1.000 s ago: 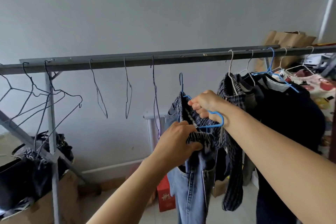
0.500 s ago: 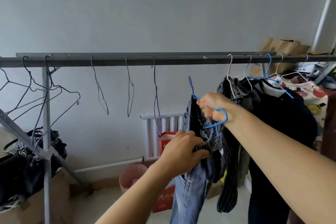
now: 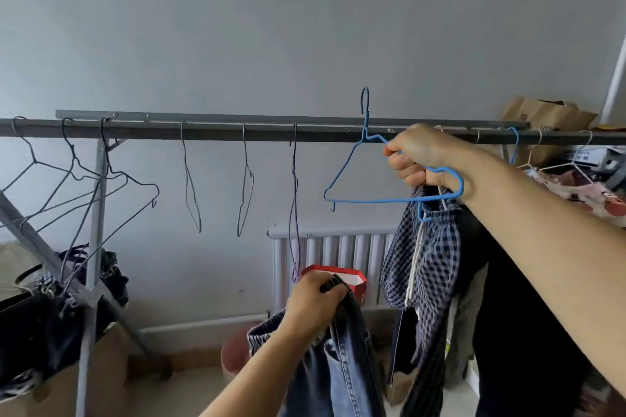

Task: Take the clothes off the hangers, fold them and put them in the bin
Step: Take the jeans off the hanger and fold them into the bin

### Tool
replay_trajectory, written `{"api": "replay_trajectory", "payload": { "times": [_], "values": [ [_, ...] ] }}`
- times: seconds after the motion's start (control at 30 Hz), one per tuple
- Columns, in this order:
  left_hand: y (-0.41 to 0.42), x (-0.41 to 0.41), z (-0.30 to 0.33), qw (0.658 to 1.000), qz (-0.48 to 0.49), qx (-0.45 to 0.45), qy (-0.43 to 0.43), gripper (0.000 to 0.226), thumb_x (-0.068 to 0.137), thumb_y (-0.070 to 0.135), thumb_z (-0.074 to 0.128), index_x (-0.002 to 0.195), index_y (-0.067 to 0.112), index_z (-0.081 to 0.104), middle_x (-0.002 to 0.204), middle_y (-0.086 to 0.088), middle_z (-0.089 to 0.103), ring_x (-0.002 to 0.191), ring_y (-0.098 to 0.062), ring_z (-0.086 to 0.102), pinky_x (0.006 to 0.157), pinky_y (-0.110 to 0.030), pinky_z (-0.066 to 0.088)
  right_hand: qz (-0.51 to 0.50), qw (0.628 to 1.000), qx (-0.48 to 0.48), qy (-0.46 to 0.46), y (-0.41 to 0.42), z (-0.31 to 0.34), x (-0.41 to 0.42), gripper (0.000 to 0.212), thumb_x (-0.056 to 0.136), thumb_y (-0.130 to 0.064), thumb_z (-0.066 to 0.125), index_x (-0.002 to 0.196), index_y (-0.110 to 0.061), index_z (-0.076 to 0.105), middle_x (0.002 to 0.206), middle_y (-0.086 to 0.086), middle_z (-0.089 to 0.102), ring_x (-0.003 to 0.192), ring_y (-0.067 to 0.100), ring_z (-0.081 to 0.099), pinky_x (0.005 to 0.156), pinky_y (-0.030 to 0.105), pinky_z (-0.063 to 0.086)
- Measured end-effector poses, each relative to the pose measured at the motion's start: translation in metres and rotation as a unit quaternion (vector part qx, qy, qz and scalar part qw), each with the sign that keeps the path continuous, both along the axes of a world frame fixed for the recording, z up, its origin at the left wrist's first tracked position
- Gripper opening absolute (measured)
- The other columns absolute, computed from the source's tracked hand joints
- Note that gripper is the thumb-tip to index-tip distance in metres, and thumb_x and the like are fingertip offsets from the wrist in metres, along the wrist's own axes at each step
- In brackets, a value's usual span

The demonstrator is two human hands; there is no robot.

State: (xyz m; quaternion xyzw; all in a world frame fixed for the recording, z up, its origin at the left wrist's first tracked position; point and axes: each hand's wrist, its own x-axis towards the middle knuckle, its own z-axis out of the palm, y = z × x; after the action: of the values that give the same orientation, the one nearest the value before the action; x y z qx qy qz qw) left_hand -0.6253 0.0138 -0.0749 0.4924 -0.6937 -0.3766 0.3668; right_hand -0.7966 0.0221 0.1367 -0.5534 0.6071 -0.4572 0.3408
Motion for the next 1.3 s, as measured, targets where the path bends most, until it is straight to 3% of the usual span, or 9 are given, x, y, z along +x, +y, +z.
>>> {"api": "replay_trajectory", "payload": {
  "times": [0.2, 0.53, 0.63, 0.87, 0.97, 1.1, 1.17, 1.23, 1.3],
  "values": [
    [0.008, 0.03, 0.01, 1.0, -0.003, -0.009, 0.013, 0.024, 0.069, 0.043, 0.06, 0.074, 0.022, 0.07, 0.066, 0.003, 0.066, 0.07, -0.02, 0.066, 0.078, -0.047, 0.057, -0.047, 0.998, -0.028, -0.014, -0.051, -0.03, 0.011, 0.033, 0.09, 0.004, 0.024, 0.067, -0.019, 0.032, 0.038, -0.005, 0.024, 0.034, 0.009, 0.014, 0.037, 0.016, 0.013],
    [0.016, 0.045, 0.014, 1.0, -0.002, 0.0, -0.023, 0.025, 0.077, 0.032, 0.066, 0.065, 0.01, 0.061, 0.054, 0.008, 0.051, 0.053, -0.011, 0.047, 0.058, -0.026, 0.038, -0.082, 0.997, -0.007, 0.003, -0.088, -0.066, 0.015, 0.027, 0.089, 0.006, 0.024, 0.076, -0.015, 0.035, 0.048, -0.002, 0.023, 0.033, 0.01, 0.013, 0.04, 0.016, 0.013],
    [0.011, 0.048, 0.017, 1.0, 0.002, 0.002, -0.022, 0.026, 0.077, 0.032, 0.066, 0.073, 0.007, 0.066, 0.056, 0.006, 0.054, 0.054, -0.013, 0.047, 0.058, -0.026, 0.036, -0.09, 0.996, -0.002, 0.026, -0.09, -0.072, 0.015, 0.027, 0.089, 0.006, 0.021, 0.088, -0.015, 0.037, 0.058, 0.0, 0.023, 0.036, 0.01, 0.014, 0.042, 0.016, 0.013],
    [-0.001, 0.05, 0.026, 1.0, -0.002, -0.018, -0.001, 0.03, 0.07, 0.038, 0.065, 0.075, 0.009, 0.07, 0.059, -0.002, 0.059, 0.056, -0.013, 0.05, 0.062, -0.03, 0.045, -0.095, 0.992, 0.039, 0.068, -0.089, -0.078, 0.02, 0.025, 0.087, 0.005, 0.022, 0.091, -0.014, 0.037, 0.06, 0.002, 0.023, 0.048, 0.009, 0.013, 0.045, 0.015, 0.014],
    [-0.003, 0.05, 0.028, 1.0, 0.006, -0.022, 0.004, 0.043, 0.061, 0.049, 0.061, 0.078, 0.01, 0.071, 0.074, -0.016, 0.068, 0.061, -0.015, 0.056, 0.07, -0.044, 0.055, -0.087, 0.992, 0.048, 0.075, -0.086, -0.078, 0.026, 0.023, 0.089, 0.004, 0.023, 0.091, -0.012, 0.04, 0.061, 0.002, 0.023, 0.05, 0.01, 0.013, 0.044, 0.017, 0.014],
    [0.003, 0.052, 0.036, 1.0, 0.005, -0.019, 0.013, 0.038, 0.064, 0.047, 0.062, 0.078, 0.014, 0.073, 0.079, -0.015, 0.07, 0.061, -0.02, 0.059, 0.072, -0.049, 0.056, -0.105, 0.977, 0.053, 0.18, -0.089, -0.079, 0.018, 0.024, 0.095, 0.001, 0.034, 0.104, -0.001, 0.057, 0.067, 0.011, 0.043, 0.05, 0.018, 0.033, 0.047, 0.024, 0.028],
    [0.007, 0.056, 0.044, 1.0, 0.004, -0.023, 0.013, 0.031, 0.069, 0.044, 0.065, 0.077, 0.015, 0.074, 0.077, -0.014, 0.071, 0.06, -0.026, 0.063, 0.071, -0.048, 0.057, -0.134, 0.945, 0.042, 0.296, -0.084, -0.083, 0.012, 0.022, 0.097, -0.012, 0.039, 0.108, -0.003, 0.056, 0.09, 0.017, 0.056, 0.071, 0.027, 0.051, 0.063, 0.029, 0.039],
    [0.01, 0.059, 0.053, 0.999, 0.004, -0.03, 0.021, 0.021, 0.079, 0.033, 0.068, 0.076, 0.013, 0.074, 0.076, -0.016, 0.072, 0.058, -0.026, 0.063, 0.069, -0.048, 0.058, -0.166, 0.896, -0.022, 0.411, -0.068, -0.085, 0.016, 0.026, 0.1, -0.025, 0.036, 0.115, -0.008, 0.05, 0.112, 0.014, 0.052, 0.096, 0.032, 0.055, 0.074, 0.035, 0.038],
    [0.01, 0.064, 0.063, 0.999, 0.006, -0.038, 0.031, 0.017, 0.086, 0.023, 0.069, 0.075, 0.011, 0.075, 0.077, -0.018, 0.072, 0.059, -0.027, 0.065, 0.068, -0.047, 0.058, -0.139, 0.879, -0.158, 0.427, -0.045, -0.085, 0.033, 0.025, 0.102, -0.029, 0.037, 0.116, -0.014, 0.051, 0.113, 0.006, 0.051, 0.103, 0.029, 0.055, 0.073, 0.033, 0.039]
  ]
}}
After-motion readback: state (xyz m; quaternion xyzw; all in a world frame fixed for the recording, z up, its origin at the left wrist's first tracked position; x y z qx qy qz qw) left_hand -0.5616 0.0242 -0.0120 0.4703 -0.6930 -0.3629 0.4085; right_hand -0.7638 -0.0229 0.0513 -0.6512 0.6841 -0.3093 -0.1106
